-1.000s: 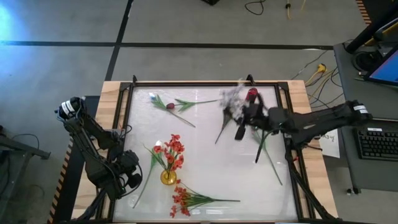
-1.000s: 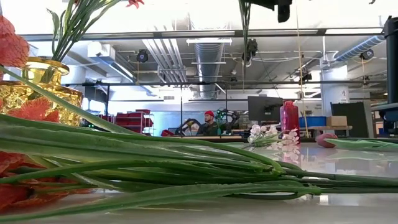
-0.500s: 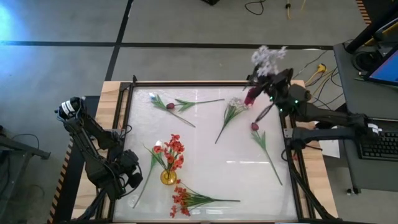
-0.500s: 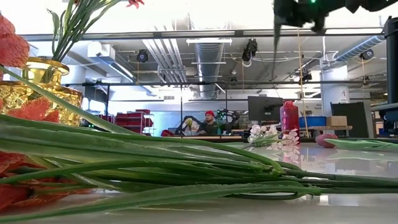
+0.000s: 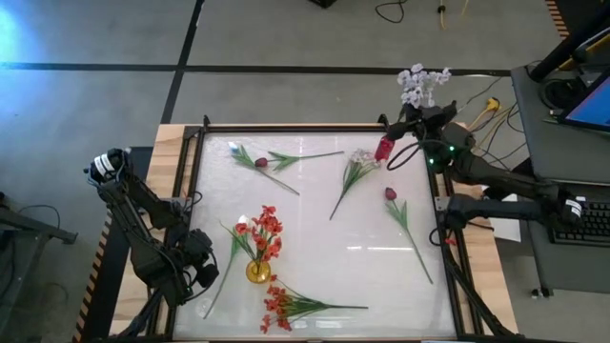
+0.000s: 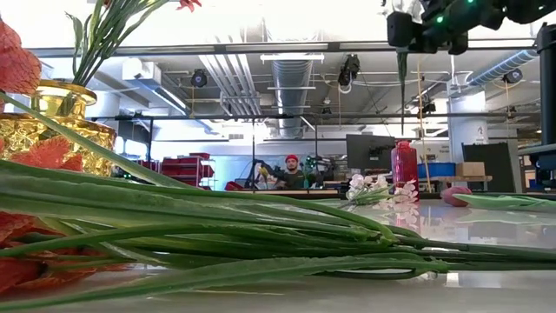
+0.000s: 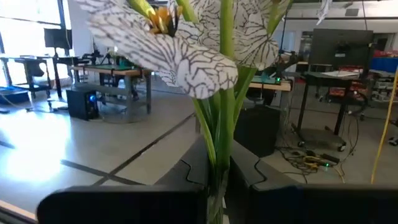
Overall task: Sort flowers into vase by color
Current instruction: Put the bottom white flowers into the red vase
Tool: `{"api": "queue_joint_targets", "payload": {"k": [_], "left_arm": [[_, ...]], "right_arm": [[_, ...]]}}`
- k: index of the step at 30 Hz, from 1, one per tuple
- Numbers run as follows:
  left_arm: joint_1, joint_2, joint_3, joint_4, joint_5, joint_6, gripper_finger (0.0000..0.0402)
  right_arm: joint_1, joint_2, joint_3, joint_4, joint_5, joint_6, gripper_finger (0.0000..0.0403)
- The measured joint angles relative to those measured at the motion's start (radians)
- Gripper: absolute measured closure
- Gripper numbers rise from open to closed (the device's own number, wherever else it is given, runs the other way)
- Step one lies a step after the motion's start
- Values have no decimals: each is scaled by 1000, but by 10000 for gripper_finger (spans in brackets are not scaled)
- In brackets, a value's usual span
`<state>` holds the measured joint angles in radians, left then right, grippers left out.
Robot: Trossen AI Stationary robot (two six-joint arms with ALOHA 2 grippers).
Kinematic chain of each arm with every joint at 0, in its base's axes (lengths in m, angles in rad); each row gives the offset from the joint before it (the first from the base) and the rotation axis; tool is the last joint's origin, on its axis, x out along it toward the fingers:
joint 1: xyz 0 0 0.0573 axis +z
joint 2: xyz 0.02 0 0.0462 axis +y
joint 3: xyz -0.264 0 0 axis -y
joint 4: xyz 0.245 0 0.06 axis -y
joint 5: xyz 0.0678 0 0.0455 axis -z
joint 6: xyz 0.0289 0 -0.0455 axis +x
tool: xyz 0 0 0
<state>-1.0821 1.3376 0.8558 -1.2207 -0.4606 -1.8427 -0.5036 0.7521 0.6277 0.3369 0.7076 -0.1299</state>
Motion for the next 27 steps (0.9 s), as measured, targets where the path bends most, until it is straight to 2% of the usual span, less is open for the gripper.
{"api": "queue_joint_targets", "payload": {"k": [15, 27], "left_arm": [[0, 0, 0, 1, 0, 0, 402], [0, 0, 0, 0, 0, 0, 402]], "right_arm": [[1, 65, -1, -49, 0, 61, 381], [1, 87, -1, -99, 3, 91, 305]]}}
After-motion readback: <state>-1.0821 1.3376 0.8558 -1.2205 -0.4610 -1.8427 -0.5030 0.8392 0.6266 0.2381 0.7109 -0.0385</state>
